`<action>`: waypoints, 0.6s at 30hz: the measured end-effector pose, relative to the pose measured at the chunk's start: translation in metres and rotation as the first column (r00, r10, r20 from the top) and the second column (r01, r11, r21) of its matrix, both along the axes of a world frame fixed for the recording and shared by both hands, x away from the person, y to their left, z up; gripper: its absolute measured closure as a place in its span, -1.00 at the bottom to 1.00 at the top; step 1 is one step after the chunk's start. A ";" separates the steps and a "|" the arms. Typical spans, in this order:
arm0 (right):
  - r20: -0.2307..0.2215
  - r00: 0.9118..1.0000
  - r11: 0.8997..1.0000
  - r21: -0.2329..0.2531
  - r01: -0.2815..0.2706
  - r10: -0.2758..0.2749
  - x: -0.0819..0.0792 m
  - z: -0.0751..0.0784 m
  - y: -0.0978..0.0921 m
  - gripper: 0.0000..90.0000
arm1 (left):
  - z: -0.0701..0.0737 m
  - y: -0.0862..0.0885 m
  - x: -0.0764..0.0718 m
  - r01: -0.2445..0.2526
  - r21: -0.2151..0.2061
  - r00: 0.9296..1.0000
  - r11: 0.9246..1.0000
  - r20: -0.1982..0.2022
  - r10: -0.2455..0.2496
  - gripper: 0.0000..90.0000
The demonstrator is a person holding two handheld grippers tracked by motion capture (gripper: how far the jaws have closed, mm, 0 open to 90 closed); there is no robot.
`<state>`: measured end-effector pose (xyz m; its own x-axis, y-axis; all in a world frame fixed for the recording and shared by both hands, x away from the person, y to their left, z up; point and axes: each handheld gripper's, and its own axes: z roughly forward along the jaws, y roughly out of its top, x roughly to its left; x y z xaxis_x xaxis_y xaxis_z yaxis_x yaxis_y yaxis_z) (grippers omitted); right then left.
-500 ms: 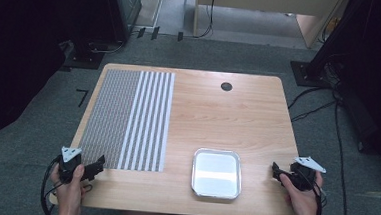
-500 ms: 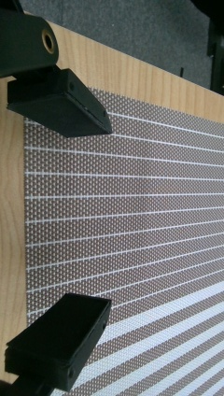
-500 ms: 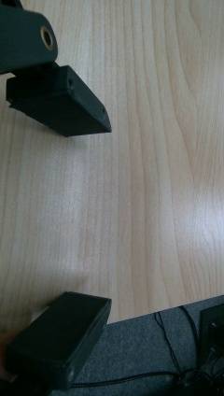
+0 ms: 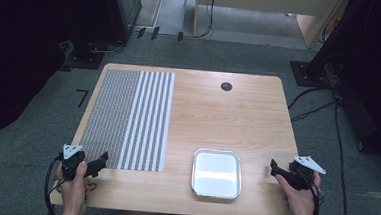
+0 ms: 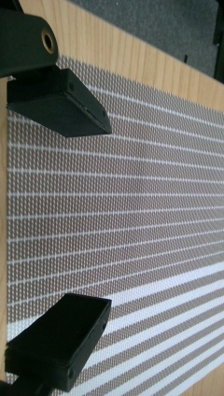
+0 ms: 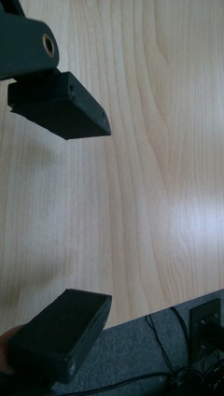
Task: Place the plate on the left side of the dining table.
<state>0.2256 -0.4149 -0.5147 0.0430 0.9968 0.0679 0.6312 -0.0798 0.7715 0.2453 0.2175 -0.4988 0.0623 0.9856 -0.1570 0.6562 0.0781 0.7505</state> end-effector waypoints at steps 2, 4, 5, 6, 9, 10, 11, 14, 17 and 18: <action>0.003 1.000 1.000 0.009 -0.001 0.001 0.000 0.002 0.003 -0.64 | 0.001 -0.004 0.001 0.009 0.005 1.000 1.000 0.004 -0.009 -0.69; 0.005 1.000 1.000 0.011 -0.003 0.003 0.000 0.003 0.003 -0.63 | 0.002 -0.005 0.001 0.017 0.006 1.000 1.000 0.005 -0.017 -0.69; 0.010 1.000 1.000 0.023 -0.004 0.004 0.000 0.004 0.006 -0.62 | 0.001 -0.009 0.002 0.020 0.010 1.000 1.000 0.009 -0.020 -0.68; 0.013 1.000 0.999 0.034 -0.006 0.005 0.000 0.005 0.007 -0.62 | 0.001 -0.009 0.002 0.020 0.010 1.000 1.000 0.009 -0.020 -0.68; 0.018 1.000 0.999 0.037 -0.009 0.008 0.000 0.007 0.010 -0.61 | 0.001 -0.014 0.003 0.028 0.019 1.000 0.999 0.010 -0.028 -0.68; 0.019 1.000 0.999 0.035 -0.010 0.009 0.000 0.008 0.011 -0.61 | 0.002 -0.015 0.003 0.034 0.016 0.999 0.999 0.010 -0.034 -0.68; 0.025 1.000 0.999 0.037 -0.012 0.011 0.000 0.010 0.014 -0.60 | 0.002 -0.017 0.004 0.051 -0.004 0.999 0.999 0.007 -0.051 -0.68; 0.030 0.999 0.999 0.033 -0.018 0.017 0.000 0.012 0.018 -0.59 | 0.001 -0.019 0.005 0.066 -0.015 0.998 0.998 0.002 -0.066 -0.68; 0.034 0.999 0.999 0.032 -0.028 0.027 -0.001 0.014 0.023 -0.58 | 0.001 -0.022 0.005 0.069 0.004 0.998 0.998 -0.001 -0.069 -0.68; 0.035 0.999 0.999 0.031 -0.031 0.030 -0.001 0.014 0.025 -0.58 | 0.001 -0.024 0.005 0.070 0.011 0.998 0.997 -0.001 -0.070 -0.68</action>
<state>0.2247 -0.3902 -0.5005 0.0095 0.9949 0.1002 0.6068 -0.0853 0.7903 0.2503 0.1935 -0.4982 0.1313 0.9804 -0.1466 0.6603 0.0238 0.7507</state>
